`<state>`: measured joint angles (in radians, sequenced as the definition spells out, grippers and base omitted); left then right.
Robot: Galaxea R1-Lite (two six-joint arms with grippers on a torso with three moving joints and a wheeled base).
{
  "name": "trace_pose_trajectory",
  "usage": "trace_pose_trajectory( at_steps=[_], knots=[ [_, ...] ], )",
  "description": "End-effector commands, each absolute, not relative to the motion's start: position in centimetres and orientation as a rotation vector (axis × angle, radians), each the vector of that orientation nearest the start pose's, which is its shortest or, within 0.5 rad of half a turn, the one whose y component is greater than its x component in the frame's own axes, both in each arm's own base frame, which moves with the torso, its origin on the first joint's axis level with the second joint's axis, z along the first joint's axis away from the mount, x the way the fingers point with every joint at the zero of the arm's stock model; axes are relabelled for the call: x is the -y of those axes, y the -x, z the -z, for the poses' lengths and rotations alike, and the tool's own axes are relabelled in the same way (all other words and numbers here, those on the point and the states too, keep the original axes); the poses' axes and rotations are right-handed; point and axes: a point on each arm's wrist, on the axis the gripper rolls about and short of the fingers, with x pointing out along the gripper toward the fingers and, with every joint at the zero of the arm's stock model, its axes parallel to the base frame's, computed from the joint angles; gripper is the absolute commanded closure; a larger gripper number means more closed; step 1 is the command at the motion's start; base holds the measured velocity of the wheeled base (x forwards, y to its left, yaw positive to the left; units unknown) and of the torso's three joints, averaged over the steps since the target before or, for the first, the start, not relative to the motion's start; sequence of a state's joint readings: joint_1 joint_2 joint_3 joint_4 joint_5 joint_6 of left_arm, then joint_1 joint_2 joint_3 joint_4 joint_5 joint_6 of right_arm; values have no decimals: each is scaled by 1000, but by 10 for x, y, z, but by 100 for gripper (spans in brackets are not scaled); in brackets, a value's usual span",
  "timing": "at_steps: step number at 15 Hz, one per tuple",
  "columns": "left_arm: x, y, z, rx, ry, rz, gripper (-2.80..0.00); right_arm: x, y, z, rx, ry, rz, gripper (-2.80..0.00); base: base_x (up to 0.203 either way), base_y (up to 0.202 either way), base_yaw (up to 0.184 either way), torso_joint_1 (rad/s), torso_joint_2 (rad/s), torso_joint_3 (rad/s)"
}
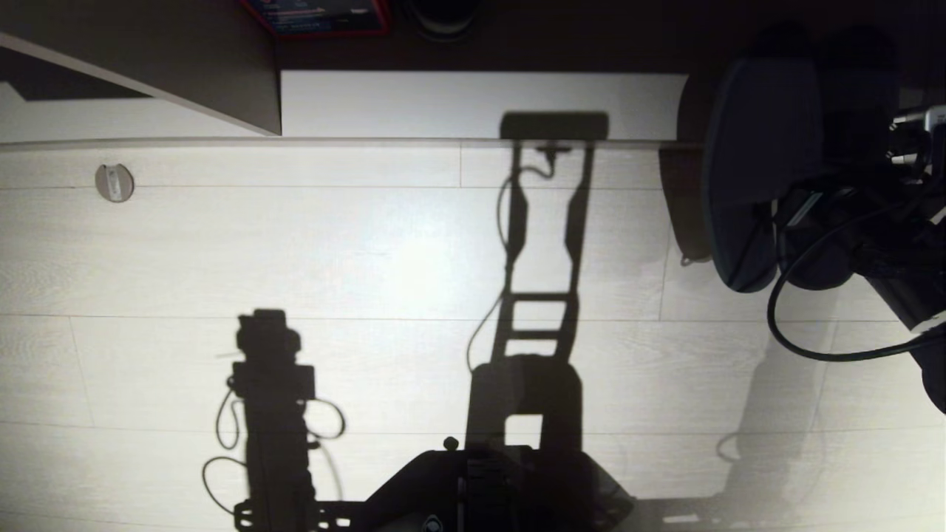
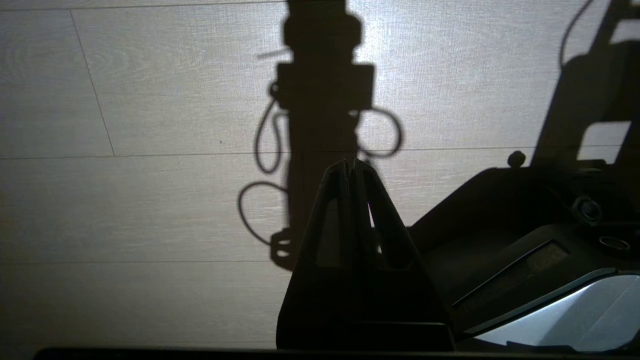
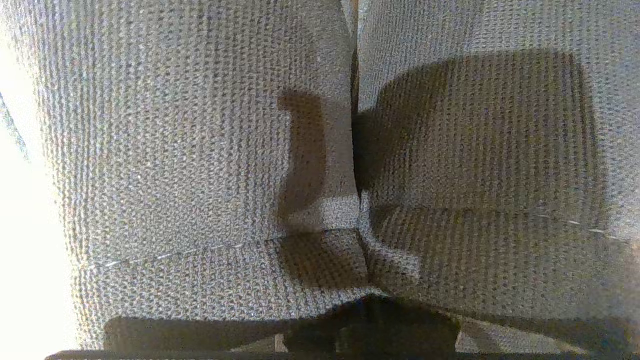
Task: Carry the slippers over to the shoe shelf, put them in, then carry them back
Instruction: Place the slippers into the shoe cabinet
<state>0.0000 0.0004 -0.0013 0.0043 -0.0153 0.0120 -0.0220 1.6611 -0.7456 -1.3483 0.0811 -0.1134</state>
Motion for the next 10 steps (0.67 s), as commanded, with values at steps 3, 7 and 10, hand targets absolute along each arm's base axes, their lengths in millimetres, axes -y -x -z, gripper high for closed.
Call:
trace_pose_trajectory(
  at_steps=[3,7,10],
  knots=[
    [0,23,-75,-3,-12,15,0,7,-302,-261,492,135,-25,0,0,0,0,0,0,0],
    [0,23,-75,-3,-12,15,0,10,-315,-276,556,146,-9,0,0,0,0,0,0,0],
    [0,23,-75,-3,-12,15,0,9,-324,-284,570,145,-6,0,0,0,0,0,0,0]
  ],
)
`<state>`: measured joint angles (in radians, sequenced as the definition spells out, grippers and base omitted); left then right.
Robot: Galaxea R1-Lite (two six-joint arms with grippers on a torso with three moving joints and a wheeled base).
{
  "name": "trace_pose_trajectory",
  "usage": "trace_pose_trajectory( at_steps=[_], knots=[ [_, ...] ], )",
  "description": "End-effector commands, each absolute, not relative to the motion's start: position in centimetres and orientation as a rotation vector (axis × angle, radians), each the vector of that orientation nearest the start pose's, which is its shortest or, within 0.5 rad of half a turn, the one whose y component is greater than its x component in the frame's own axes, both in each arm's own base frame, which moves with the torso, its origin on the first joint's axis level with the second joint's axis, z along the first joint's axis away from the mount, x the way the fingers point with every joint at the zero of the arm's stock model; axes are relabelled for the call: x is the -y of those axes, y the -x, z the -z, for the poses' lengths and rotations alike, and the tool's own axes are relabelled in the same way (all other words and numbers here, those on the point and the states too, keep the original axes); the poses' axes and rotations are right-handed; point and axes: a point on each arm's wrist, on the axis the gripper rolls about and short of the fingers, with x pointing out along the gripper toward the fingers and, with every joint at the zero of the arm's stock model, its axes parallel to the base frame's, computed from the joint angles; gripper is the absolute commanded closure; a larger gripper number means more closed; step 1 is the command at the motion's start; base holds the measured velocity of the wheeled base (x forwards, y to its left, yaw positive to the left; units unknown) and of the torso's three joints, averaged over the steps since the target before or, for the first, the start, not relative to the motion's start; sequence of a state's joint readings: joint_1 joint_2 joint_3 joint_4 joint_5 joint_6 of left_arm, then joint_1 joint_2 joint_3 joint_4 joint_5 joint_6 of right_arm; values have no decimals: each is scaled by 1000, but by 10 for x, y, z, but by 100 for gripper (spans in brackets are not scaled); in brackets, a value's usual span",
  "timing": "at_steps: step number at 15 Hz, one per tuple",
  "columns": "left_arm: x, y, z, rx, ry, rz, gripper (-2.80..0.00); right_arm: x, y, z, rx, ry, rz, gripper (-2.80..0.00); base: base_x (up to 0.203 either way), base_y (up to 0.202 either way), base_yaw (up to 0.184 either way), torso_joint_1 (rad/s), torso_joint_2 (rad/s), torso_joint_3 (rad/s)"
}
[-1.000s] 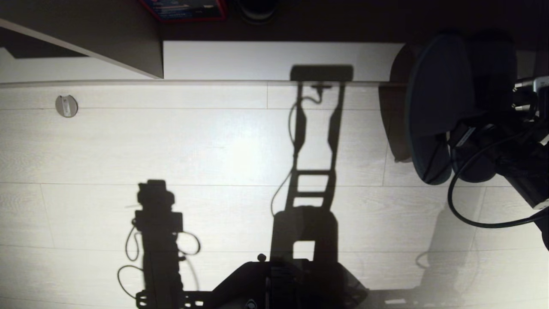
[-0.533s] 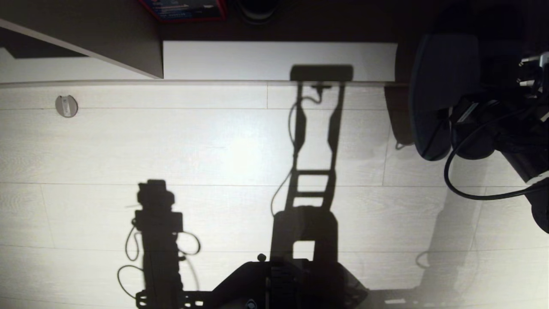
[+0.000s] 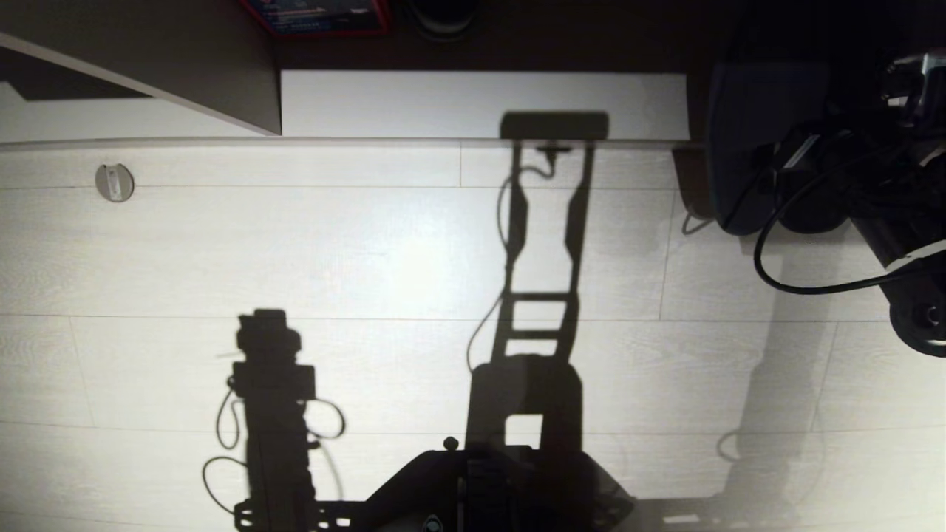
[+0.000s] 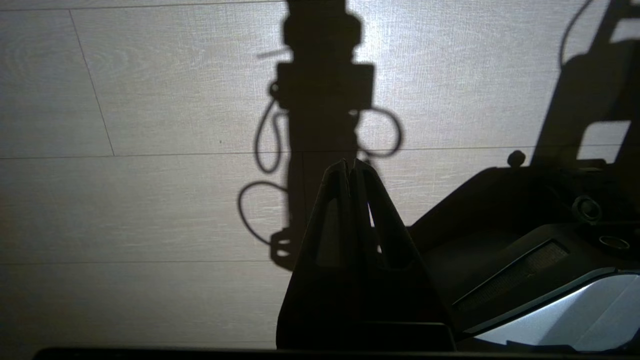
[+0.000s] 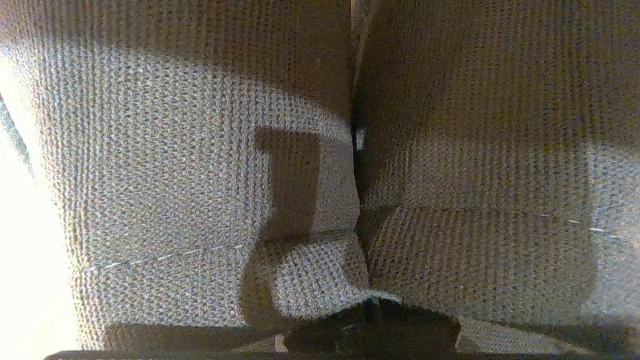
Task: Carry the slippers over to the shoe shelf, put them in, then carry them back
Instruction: Place the slippers into the shoe cabinet
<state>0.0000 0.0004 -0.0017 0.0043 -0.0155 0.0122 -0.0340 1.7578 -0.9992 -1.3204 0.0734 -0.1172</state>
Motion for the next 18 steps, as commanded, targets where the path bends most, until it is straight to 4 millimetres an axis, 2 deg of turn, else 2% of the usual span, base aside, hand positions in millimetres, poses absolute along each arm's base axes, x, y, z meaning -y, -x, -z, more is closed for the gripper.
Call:
trace_pose_trajectory(
  at_steps=[1,18],
  knots=[
    [0,23,-75,-3,-12,15,0,9,-326,-287,583,145,-6,0,0,0,0,0,0,0],
    [0,23,-75,-3,-12,15,0,11,-333,-320,657,35,33,0,0,0,0,0,0,0]
  ],
)
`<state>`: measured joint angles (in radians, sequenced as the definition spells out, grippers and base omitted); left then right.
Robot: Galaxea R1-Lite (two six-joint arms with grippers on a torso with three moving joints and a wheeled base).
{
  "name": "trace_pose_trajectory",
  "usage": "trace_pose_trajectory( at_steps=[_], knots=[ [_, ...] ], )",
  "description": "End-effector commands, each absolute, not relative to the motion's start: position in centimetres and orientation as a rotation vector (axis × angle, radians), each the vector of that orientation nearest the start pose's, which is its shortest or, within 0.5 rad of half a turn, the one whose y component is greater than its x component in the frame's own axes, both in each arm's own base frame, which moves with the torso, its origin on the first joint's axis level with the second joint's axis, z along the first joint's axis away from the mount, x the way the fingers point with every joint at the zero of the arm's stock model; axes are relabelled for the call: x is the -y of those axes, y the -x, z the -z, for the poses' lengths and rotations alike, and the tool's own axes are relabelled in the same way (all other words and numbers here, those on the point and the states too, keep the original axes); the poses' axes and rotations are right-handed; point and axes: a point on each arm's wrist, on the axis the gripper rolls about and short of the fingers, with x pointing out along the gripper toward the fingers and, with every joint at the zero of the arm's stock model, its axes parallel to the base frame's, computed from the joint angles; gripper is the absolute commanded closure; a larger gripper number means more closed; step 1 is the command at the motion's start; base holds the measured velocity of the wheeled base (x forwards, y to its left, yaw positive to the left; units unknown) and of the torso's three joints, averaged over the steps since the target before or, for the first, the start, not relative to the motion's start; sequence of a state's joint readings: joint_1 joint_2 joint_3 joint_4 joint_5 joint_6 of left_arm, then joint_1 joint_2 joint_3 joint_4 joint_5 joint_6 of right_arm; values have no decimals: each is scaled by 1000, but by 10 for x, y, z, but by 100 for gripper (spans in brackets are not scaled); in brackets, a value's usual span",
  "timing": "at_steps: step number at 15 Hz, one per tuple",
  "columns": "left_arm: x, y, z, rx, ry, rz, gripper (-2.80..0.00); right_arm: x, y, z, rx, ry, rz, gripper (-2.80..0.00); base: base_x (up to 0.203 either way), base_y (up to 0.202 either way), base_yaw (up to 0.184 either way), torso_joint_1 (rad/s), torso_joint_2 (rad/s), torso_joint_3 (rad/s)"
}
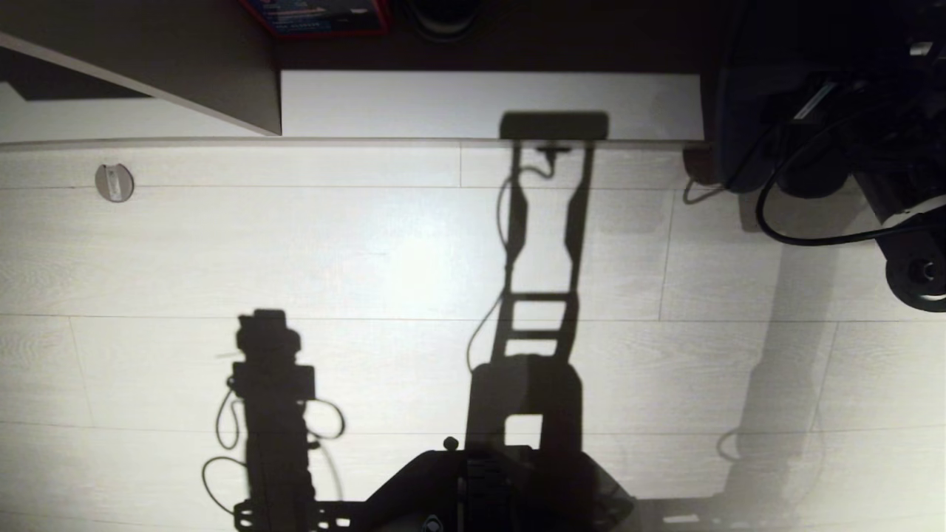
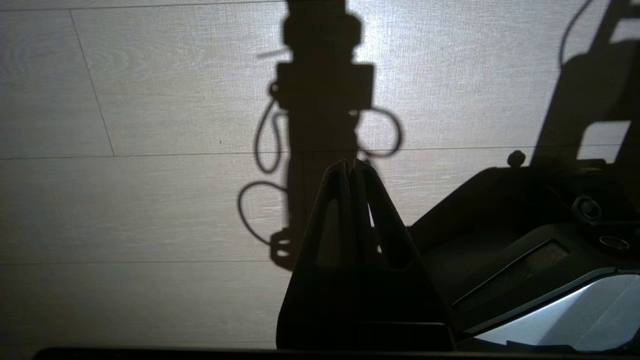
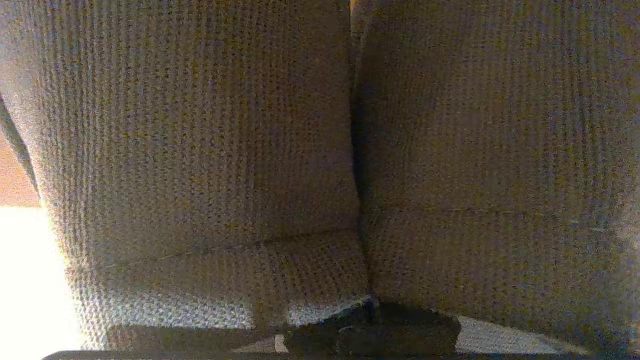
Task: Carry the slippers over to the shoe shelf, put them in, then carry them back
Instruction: Place the slippers into the shoe cabinet
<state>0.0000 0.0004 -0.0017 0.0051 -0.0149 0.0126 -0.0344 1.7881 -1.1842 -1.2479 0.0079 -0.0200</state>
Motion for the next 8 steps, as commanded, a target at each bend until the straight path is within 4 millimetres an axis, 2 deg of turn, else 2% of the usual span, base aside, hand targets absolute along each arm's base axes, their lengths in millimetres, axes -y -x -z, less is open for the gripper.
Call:
trace_pose_trajectory(
  at_steps=[1,7,8],
  knots=[
    [0,23,-75,-3,-12,15,0,12,-334,-320,658,25,34,0,0,0,0,0,0,0],
    [0,23,-75,-3,-12,15,0,13,-335,-320,661,24,38,0,0,0,0,0,0,0],
    [0,23,-75,-3,-12,15,0,13,-334,-320,661,24,38,-280,0,0,0,0,0,0]
  ],
)
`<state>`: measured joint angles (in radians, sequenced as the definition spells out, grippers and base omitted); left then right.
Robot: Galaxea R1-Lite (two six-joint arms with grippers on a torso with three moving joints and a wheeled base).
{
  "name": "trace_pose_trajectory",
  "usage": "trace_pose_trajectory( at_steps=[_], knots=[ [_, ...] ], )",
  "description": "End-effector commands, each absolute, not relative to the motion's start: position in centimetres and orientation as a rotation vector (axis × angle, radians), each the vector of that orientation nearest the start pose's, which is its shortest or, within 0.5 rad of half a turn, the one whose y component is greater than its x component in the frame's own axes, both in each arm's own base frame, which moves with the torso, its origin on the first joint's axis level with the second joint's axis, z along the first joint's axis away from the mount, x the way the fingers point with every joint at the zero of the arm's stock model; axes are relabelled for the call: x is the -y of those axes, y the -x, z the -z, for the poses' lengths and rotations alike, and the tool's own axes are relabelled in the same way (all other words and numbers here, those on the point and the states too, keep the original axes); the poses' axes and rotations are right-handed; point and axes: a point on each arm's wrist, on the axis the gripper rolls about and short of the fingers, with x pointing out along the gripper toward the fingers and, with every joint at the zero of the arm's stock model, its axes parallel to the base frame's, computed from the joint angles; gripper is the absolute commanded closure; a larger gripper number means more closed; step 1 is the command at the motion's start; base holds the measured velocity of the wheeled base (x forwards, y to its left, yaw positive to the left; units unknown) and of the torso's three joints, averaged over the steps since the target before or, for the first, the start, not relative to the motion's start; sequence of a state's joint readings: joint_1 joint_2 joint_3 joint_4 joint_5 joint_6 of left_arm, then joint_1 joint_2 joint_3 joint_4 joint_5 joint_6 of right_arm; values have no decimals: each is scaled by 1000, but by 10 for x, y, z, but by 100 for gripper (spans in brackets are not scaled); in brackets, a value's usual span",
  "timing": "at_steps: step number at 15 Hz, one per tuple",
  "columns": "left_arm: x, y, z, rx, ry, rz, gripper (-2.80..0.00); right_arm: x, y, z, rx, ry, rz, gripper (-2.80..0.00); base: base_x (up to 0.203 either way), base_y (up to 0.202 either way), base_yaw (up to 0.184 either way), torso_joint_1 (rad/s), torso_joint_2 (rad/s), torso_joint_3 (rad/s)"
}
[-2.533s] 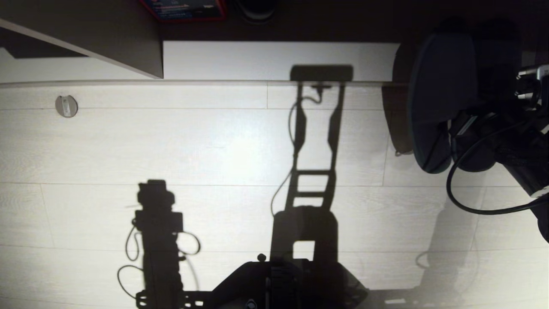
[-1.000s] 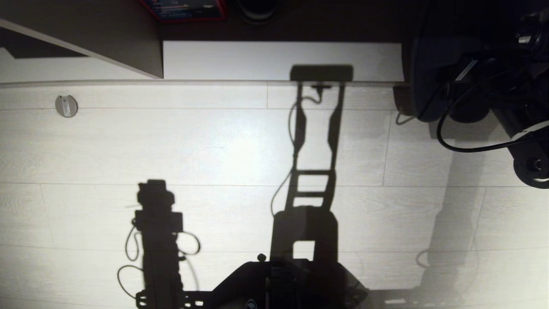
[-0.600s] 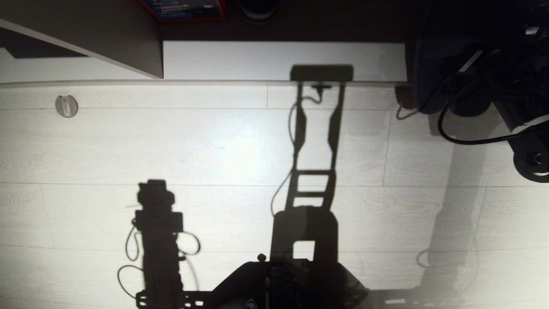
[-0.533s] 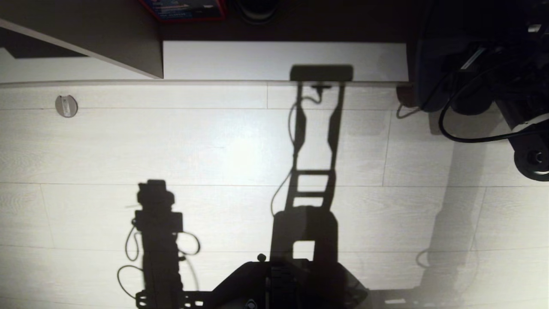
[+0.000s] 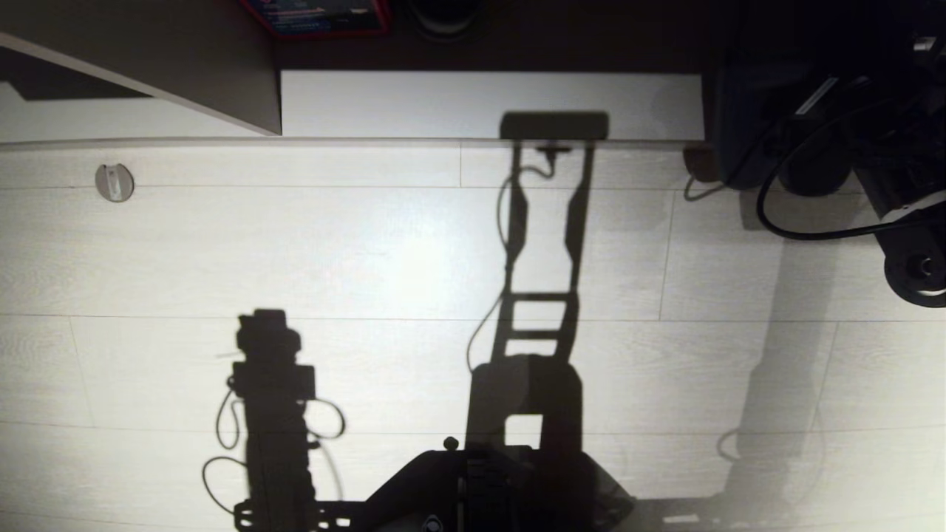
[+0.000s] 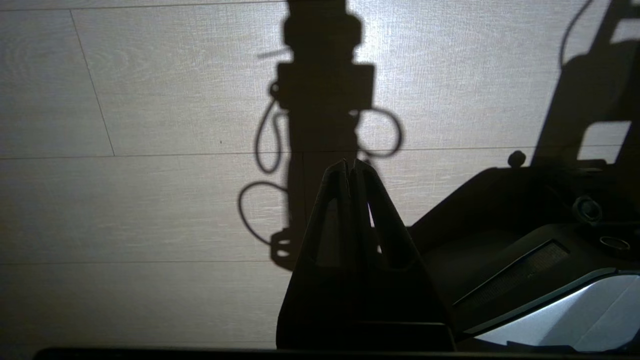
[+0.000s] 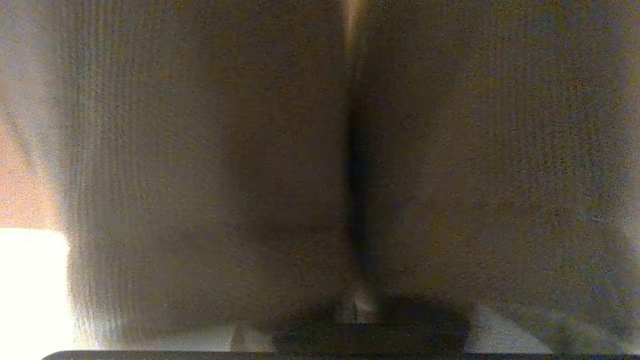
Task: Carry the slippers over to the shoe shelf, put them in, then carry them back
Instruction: Place the slippers into the shoe cabinet
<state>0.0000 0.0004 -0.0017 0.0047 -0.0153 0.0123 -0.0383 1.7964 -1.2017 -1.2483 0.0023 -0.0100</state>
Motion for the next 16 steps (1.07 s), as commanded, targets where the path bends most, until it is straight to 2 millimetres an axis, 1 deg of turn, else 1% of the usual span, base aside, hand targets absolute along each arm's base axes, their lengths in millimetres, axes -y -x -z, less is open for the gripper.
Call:
trace_pose_trajectory(
  at_steps=[1,7,10,14,16],
  knots=[
    [0,23,-75,-3,-12,15,0,13,-334,-320,661,24,37,-280,0,0,0,0,0,0],
    [0,23,-75,-3,-12,15,0,13,-334,-320,658,23,36,-280,0,0,0,0,0,0],
    [0,23,-75,-3,-12,15,0,13,-336,-317,651,24,36,-280,0,0,0,0,0,0],
    [0,23,-75,-3,-12,15,0,14,-343,-309,626,49,44,-280,0,0,0,0,0,0],
    [0,23,-75,-3,-12,15,0,13,-350,-298,590,99,56,-280,0,0,0,0,0,0]
  ],
)
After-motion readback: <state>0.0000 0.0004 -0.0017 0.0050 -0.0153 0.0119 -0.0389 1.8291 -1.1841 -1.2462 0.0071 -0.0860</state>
